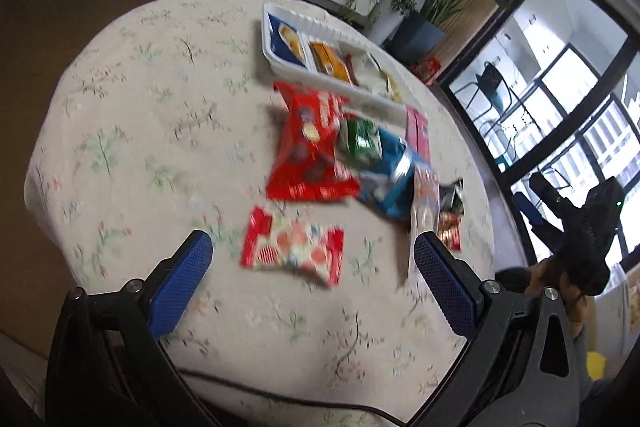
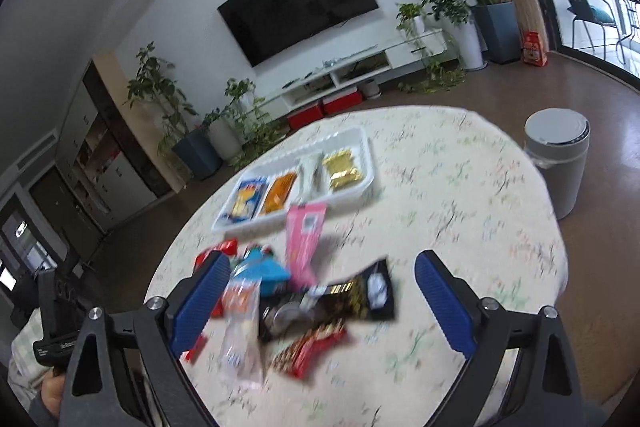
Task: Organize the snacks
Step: 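Lift both tools away from the tray, then move both tools over the snack pile toward the next packets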
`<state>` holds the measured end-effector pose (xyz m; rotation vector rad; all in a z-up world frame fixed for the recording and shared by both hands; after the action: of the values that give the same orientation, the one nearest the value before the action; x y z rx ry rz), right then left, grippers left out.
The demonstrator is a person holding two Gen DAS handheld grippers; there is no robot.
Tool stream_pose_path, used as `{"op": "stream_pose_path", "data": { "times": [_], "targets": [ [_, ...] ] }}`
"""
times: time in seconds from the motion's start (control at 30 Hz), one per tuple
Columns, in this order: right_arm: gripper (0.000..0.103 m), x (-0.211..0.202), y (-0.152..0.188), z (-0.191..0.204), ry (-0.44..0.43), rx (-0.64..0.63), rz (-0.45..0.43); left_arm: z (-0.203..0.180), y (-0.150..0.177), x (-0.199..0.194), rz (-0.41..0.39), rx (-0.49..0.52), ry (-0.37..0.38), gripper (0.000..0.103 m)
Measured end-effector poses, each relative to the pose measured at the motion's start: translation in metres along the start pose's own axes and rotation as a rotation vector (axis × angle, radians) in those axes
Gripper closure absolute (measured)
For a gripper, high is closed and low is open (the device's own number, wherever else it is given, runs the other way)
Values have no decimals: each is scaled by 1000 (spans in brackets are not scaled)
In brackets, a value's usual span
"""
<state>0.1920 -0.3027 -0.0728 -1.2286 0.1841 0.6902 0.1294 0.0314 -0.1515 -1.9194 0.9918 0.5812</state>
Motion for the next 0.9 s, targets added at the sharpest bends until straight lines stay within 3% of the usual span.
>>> {"op": "stream_pose_path", "data": {
  "times": [0.13,0.27,0.37,0.57,0.77,0.9],
  "targets": [
    [7,0,30,16,6,-24,73,-10,20,3,13,36,-13,1],
    [17,12,53,20,51,-44,167,-13,28,6,17,54,-41,1],
    [28,25,70,17,57,13,265,-12,27,9,22,48,-57,1],
    [34,42,85,15,27,65,341,-9,22,12,18,98,-92,2],
    [38,58,84,10,18,96,374,-23,0,11,53,314,-97,2],
    [40,64,82,12,24,76,389,-31,-5,18,132,480,-89,2]
  ]
}}
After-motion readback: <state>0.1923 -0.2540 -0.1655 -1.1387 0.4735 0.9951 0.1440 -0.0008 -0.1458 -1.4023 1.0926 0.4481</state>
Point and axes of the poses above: each gripper's, at about its wrist camera, not at the fingertips, and x roughly the way its jaws point, z to its left, y to its underside, the point moved 10 cm from there along x, roughly the way its jaws point, and after that the axes turned 7 degrees about -x, right-handed, at the moved point
